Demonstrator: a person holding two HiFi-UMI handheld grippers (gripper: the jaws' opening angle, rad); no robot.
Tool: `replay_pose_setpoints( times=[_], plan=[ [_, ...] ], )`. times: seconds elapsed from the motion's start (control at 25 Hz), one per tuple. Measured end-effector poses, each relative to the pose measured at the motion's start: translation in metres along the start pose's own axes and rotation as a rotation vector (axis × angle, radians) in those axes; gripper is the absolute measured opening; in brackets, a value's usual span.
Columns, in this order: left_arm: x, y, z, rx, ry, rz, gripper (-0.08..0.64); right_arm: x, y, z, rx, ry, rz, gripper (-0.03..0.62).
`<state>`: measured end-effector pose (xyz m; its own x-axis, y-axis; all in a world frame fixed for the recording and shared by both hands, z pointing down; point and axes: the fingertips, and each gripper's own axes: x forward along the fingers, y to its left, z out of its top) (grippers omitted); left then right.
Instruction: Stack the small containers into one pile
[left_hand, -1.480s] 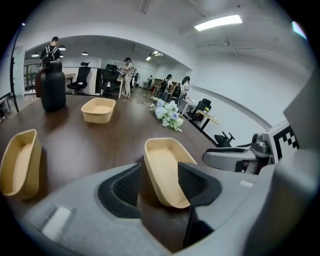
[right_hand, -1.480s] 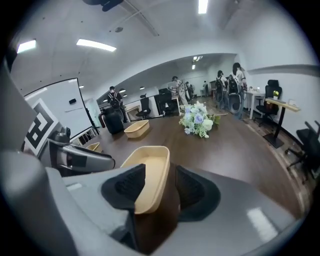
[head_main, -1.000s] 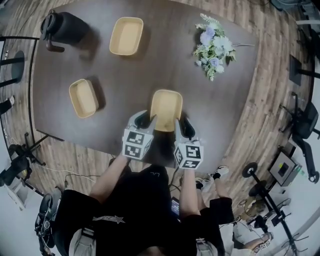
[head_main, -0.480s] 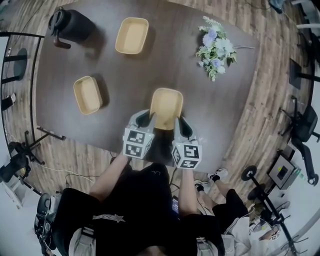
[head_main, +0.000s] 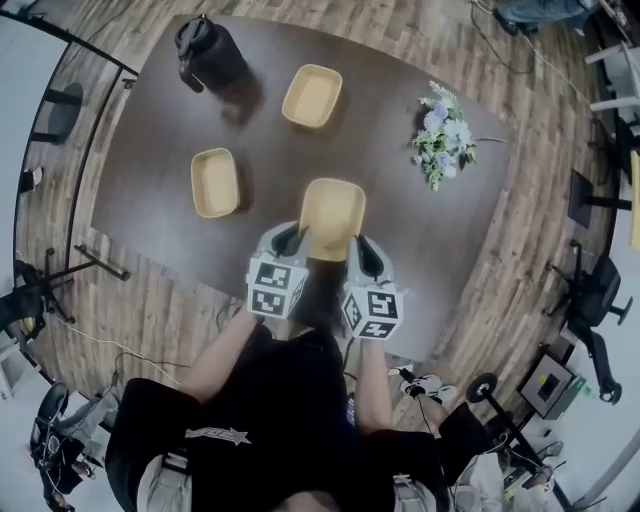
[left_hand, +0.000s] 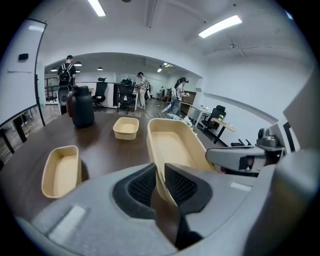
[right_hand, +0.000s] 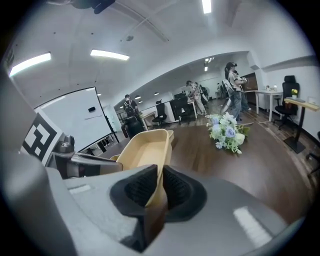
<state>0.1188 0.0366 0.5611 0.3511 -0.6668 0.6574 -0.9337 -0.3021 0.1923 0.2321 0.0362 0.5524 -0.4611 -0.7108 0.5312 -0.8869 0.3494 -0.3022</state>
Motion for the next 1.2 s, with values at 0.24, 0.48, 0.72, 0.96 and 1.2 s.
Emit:
replay_pose_setpoints(
  times=[0.24, 0.48, 0.72, 0.96, 1.2],
  plan=[
    [-0.036, 0.038, 0.013, -0.032, -0.061, 0.087, 0.061, 0.014, 0.047, 0.021, -0.047, -0.024, 0.083, 0.038],
    [-0.069, 0.092, 0.023, -0.076, -0.103, 0.157, 0.057, 0.039, 0.104, 0.036, -0.091, -0.027, 0.147, 0.038],
    [-0.095, 0.153, 0.023, -0.13, -0.122, 0.216, 0.055, 0.074, 0.163, 0.047, -0.131, -0.011, 0.205, 0.037],
    [-0.112, 0.214, 0.013, -0.175, -0.084, 0.245, 0.054, 0.109, 0.216, 0.042, -0.121, 0.038, 0.23, 0.037],
    [-0.111, 0.264, -0.001, -0.224, -0.022, 0.242, 0.052, 0.147, 0.251, 0.032, -0.106, 0.122, 0.221, 0.037]
  ],
)
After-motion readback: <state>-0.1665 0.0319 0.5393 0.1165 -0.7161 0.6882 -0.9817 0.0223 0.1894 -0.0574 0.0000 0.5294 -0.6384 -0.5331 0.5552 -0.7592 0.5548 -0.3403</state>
